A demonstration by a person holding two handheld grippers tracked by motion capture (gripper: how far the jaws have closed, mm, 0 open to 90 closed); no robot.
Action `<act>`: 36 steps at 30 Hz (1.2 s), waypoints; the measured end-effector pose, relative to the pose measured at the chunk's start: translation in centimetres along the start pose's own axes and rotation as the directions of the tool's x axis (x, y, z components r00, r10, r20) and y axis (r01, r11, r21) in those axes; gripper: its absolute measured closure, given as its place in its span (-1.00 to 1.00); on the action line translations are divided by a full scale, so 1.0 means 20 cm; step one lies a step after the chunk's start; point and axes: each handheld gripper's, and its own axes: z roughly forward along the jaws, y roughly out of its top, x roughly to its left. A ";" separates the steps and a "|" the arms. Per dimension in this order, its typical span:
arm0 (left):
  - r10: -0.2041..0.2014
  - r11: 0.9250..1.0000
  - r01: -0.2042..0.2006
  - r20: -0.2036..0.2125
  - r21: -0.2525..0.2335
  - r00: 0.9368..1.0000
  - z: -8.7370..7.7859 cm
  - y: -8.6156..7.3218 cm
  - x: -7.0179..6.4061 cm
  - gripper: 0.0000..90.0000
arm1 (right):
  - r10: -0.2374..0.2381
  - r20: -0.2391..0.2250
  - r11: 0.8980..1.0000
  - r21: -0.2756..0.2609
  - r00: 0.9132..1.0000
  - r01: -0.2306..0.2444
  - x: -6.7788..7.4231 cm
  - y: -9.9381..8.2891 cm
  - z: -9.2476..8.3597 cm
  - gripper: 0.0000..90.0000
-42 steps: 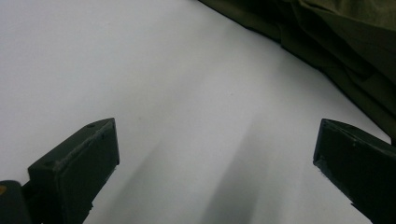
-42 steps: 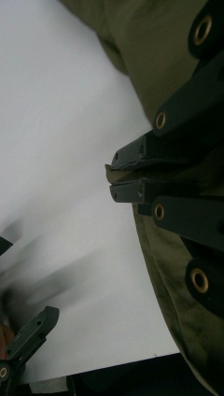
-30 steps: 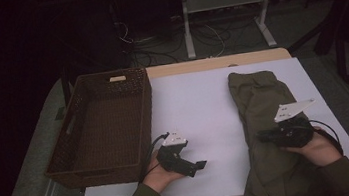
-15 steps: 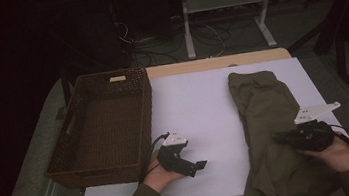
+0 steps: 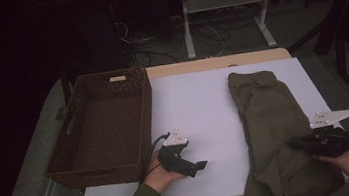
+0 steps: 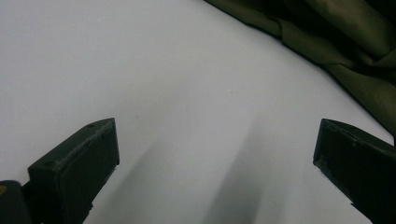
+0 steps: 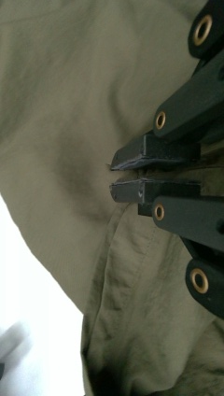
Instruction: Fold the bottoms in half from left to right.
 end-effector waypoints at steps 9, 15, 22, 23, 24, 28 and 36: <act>0.003 1.000 -0.003 0.000 0.003 1.000 0.00 0.00 0.00 -1.00 | 0.052 0.047 0.998 0.022 0.998 -0.053 -0.05 -0.11 -0.06 0.84; 0.002 1.000 -0.002 0.001 0.003 1.000 0.00 0.00 0.00 -1.00 | 0.070 0.069 0.994 0.076 0.995 -0.075 -0.07 -0.19 -0.05 0.83; 0.006 1.000 -0.006 0.003 0.005 1.000 0.00 0.00 0.00 -1.00 | 0.085 0.076 0.994 0.057 0.993 -0.090 -0.07 -0.16 -0.03 0.45; 0.005 1.000 -0.005 0.003 0.004 1.000 0.00 0.00 0.00 -1.00 | 0.091 0.084 0.996 0.017 0.992 -0.093 -0.07 -0.13 -0.05 0.26; 0.005 1.000 -0.005 0.004 0.006 1.000 0.00 0.00 0.00 -1.00 | 0.092 0.088 0.996 0.004 0.992 -0.092 -0.06 -0.11 -0.05 0.21; 0.006 1.000 -0.006 0.004 0.004 1.000 0.00 0.00 -0.01 -1.00 | 0.090 0.082 0.995 -0.045 0.993 -0.087 -0.06 -0.01 -0.05 0.05; 0.005 1.000 -0.005 0.005 0.004 1.000 0.00 0.00 -0.01 -1.00 | 0.043 0.037 0.997 -0.069 0.998 -0.041 -0.03 0.17 0.04 0.47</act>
